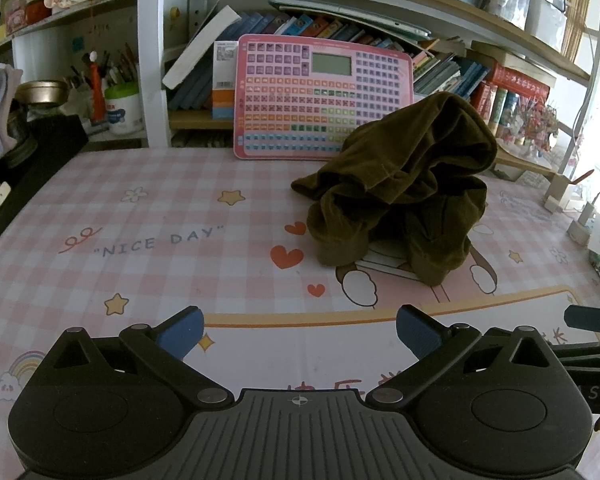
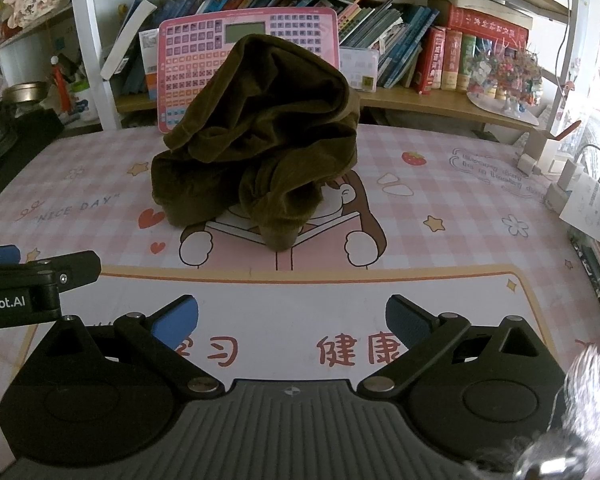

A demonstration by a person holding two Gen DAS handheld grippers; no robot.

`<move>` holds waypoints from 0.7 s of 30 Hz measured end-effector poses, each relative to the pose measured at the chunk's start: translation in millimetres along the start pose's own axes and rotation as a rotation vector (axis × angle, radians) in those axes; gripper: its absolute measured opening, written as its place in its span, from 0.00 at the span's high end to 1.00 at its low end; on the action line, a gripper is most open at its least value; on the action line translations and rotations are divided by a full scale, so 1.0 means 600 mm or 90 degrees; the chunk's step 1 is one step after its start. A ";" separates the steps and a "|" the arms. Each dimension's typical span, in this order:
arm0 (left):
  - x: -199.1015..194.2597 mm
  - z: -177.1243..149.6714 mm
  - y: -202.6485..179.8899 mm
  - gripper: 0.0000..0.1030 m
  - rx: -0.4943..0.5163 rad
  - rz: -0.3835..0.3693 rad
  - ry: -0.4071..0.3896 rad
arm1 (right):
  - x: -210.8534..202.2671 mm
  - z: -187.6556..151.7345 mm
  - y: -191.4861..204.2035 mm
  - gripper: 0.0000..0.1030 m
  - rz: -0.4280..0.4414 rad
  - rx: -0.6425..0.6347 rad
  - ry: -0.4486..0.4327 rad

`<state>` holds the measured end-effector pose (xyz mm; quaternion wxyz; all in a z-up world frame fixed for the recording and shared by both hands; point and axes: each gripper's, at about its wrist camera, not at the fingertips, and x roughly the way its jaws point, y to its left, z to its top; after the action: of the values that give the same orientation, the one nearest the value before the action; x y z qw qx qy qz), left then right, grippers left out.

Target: Fold clothes

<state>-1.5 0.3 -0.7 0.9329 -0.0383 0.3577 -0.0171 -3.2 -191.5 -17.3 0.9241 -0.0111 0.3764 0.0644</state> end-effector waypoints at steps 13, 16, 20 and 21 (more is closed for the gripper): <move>-0.001 -0.002 0.000 0.00 -0.002 0.001 0.001 | -0.001 -0.001 0.001 0.02 0.001 -0.002 0.002; -0.001 -0.001 0.000 0.00 -0.003 0.001 0.003 | -0.001 -0.001 0.001 0.02 0.001 -0.002 0.003; 0.000 -0.001 0.001 0.00 -0.004 0.000 0.004 | 0.000 -0.001 0.002 0.02 0.001 -0.003 0.004; 0.001 -0.001 0.001 0.00 -0.004 0.000 0.004 | 0.000 -0.001 0.002 0.02 0.001 -0.003 0.005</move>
<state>-1.7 0.9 -1.6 0.9317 -0.0408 0.3606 -0.0161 -3.6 -190.3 -17.7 0.9227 -0.0130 0.3796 0.0662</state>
